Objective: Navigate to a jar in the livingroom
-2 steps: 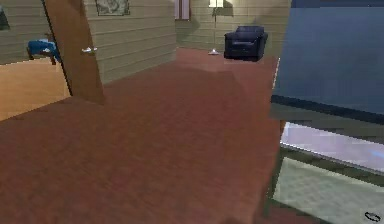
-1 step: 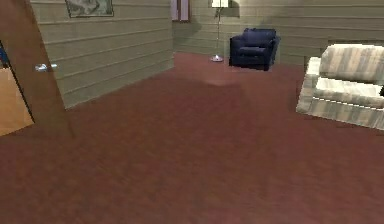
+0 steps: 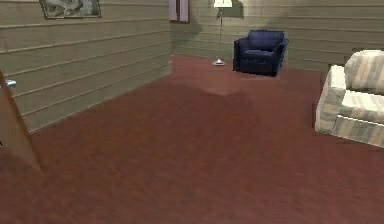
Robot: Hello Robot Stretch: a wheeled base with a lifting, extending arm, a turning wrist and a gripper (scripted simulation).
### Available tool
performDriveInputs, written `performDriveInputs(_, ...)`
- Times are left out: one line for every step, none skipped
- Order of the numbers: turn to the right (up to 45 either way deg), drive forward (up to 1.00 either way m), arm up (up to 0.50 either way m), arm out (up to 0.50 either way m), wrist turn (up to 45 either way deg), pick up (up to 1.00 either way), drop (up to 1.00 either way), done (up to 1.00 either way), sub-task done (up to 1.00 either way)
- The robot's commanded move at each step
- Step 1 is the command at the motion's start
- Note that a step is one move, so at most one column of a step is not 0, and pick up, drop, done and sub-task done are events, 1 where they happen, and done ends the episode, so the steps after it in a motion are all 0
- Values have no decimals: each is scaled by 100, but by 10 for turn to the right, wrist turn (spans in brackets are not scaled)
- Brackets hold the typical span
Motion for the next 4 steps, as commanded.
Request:
performDriveInputs(210,0,0,0,0,0,0,0,0)
performDriveInputs(0,100,0,0,0,0,0,0,0)
performDriveInputs(0,100,0,0,0,0,0,0,0)
performDriveInputs(30,0,0,0,0,0,0,0,0)
